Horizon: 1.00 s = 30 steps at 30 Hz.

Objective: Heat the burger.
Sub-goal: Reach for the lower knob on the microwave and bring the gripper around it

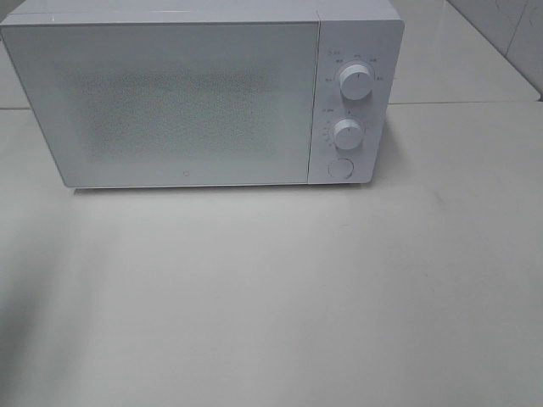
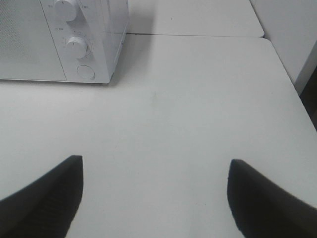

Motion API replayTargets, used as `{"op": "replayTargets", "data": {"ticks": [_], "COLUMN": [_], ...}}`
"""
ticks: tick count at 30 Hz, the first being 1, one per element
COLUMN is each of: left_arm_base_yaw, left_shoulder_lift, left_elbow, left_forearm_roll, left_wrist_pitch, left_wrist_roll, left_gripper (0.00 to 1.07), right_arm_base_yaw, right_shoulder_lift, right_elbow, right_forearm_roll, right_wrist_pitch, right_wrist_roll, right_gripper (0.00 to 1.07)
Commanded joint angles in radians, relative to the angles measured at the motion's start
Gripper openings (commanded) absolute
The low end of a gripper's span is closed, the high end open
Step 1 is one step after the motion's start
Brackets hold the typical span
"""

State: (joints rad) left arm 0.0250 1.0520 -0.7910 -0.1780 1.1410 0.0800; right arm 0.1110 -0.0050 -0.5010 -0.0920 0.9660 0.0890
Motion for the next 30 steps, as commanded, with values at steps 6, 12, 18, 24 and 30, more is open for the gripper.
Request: {"op": "replayTargets", "data": {"ticks": [6, 12, 18, 24, 30], "left_arm_base_yaw": [0.001, -0.002, -0.002, -0.002, -0.002], "left_shoulder_lift": [-0.330, -0.499, -0.653, -0.862, -1.014], "left_elbow": [0.200, 0.272, 0.272, 0.272, 0.272], "left_forearm_roll": [0.022, 0.034, 0.044, 0.060, 0.070], "left_wrist_pitch": [-0.058, -0.070, -0.071, -0.071, -0.071], "left_wrist_roll": [0.011, -0.034, -0.045, -0.044, -0.044], "left_gripper": [1.00, 1.00, 1.00, 1.00, 1.00], "right_arm_base_yaw": [-0.006, -0.006, -0.006, -0.006, -0.006], "right_shoulder_lift": [-0.026, -0.026, -0.026, -0.026, -0.026], "right_elbow": [0.004, 0.004, 0.004, 0.004, 0.004], "right_forearm_roll": [-0.003, -0.002, -0.002, -0.002, -0.002], "right_wrist_pitch": [-0.004, -0.004, -0.004, -0.004, -0.004], "right_wrist_roll": [0.012, 0.012, 0.012, 0.012, 0.012], "right_gripper": [0.76, 0.75, 0.75, 0.75, 0.75]}}
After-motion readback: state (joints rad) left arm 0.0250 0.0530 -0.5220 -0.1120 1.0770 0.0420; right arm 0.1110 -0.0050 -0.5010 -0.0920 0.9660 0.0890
